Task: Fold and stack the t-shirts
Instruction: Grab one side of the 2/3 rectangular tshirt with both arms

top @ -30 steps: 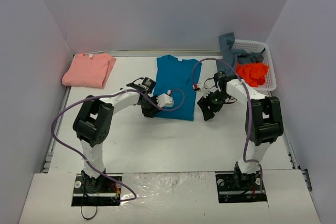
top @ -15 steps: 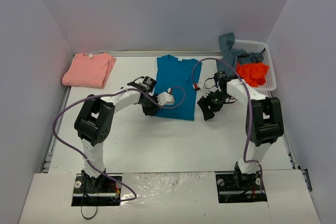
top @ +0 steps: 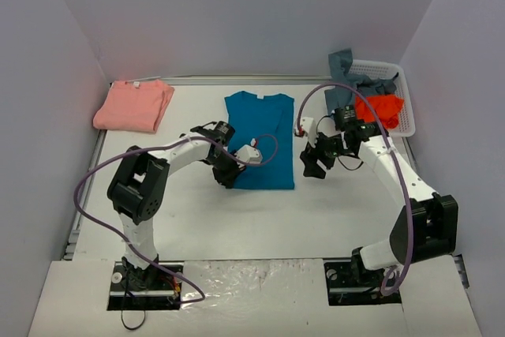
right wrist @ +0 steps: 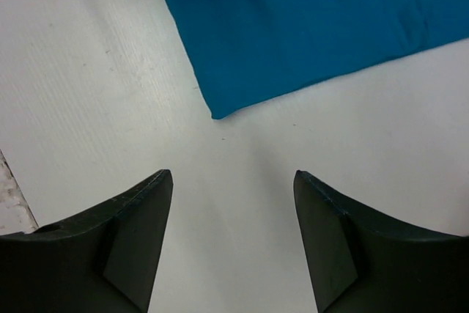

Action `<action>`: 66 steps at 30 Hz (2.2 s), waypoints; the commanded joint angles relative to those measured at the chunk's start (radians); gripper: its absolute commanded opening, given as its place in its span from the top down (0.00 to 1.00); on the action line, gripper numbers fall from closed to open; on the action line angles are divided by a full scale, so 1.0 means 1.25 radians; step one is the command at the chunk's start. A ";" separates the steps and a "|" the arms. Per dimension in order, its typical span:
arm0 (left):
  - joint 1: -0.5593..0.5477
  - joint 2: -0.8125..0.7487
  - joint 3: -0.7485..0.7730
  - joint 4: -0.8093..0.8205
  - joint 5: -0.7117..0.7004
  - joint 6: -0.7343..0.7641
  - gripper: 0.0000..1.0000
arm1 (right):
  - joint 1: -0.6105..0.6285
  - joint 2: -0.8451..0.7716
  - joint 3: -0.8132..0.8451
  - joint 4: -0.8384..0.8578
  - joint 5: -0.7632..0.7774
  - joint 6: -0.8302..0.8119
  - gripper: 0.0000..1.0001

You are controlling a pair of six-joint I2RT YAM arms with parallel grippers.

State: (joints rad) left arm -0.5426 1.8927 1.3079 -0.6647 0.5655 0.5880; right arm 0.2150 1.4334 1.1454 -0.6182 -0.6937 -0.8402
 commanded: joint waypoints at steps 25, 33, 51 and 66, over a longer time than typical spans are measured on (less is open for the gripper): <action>-0.008 -0.050 -0.036 -0.073 0.119 -0.026 0.98 | 0.211 0.230 -0.033 0.059 0.065 -0.116 0.44; -0.009 -0.032 -0.029 -0.077 0.130 -0.020 0.98 | 0.218 0.273 -0.055 0.098 0.093 -0.103 0.44; 0.005 -0.033 -0.012 -0.109 0.176 -0.004 0.98 | 0.235 0.333 -0.162 0.272 0.311 -0.008 0.76; 0.022 -0.095 0.043 -0.225 0.123 0.045 0.98 | 0.239 0.162 -0.082 0.065 0.281 0.035 1.00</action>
State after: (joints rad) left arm -0.4870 1.8843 1.2961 -0.8104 0.6712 0.5117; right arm 0.5270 1.7073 1.0058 -0.3851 -0.4438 -0.8761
